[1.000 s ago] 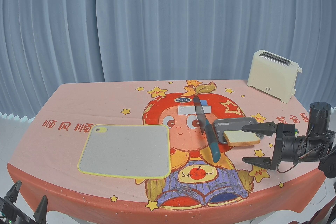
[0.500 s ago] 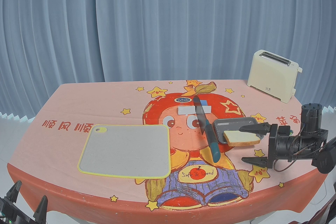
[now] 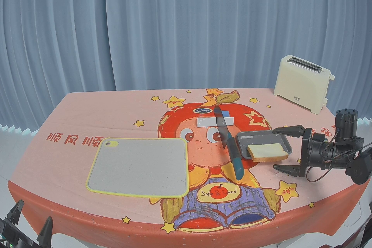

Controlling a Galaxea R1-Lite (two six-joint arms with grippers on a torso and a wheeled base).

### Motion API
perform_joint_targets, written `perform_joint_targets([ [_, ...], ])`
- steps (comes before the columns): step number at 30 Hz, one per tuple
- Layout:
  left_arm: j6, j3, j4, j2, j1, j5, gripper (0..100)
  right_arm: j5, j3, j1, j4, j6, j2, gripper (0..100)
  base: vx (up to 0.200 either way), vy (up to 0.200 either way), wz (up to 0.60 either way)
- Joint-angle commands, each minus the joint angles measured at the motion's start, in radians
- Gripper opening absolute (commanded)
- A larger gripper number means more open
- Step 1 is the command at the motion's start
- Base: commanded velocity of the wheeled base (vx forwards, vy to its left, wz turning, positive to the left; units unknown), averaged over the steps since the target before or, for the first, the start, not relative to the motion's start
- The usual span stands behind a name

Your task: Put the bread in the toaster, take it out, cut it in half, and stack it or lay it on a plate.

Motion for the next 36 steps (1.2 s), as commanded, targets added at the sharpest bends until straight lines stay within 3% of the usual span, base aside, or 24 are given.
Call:
perform_joint_targets([
  [1,0.000,0.018,0.000,0.001,0.000,0.000,100,0.001,-0.007,-0.030,0.000,-0.001,0.014,100,0.000,0.000,0.00],
  [22,0.000,0.018,0.000,0.001,0.000,0.000,100,-0.007,-0.029,-0.082,-0.002,-0.001,0.103,100,0.000,0.000,0.00],
  [27,0.000,0.018,0.001,0.001,0.000,0.000,100,-0.008,-0.018,-0.082,-0.064,0.005,0.106,100,0.000,0.000,0.00],
  [31,0.000,0.018,0.001,0.001,0.000,0.000,100,-0.007,-0.017,-0.080,-0.094,0.040,0.101,100,0.000,0.000,0.00],
  [36,-0.002,0.018,0.000,0.001,0.000,0.000,100,-0.005,-0.009,-0.077,-0.121,0.045,0.110,100,0.000,0.000,0.00],
])
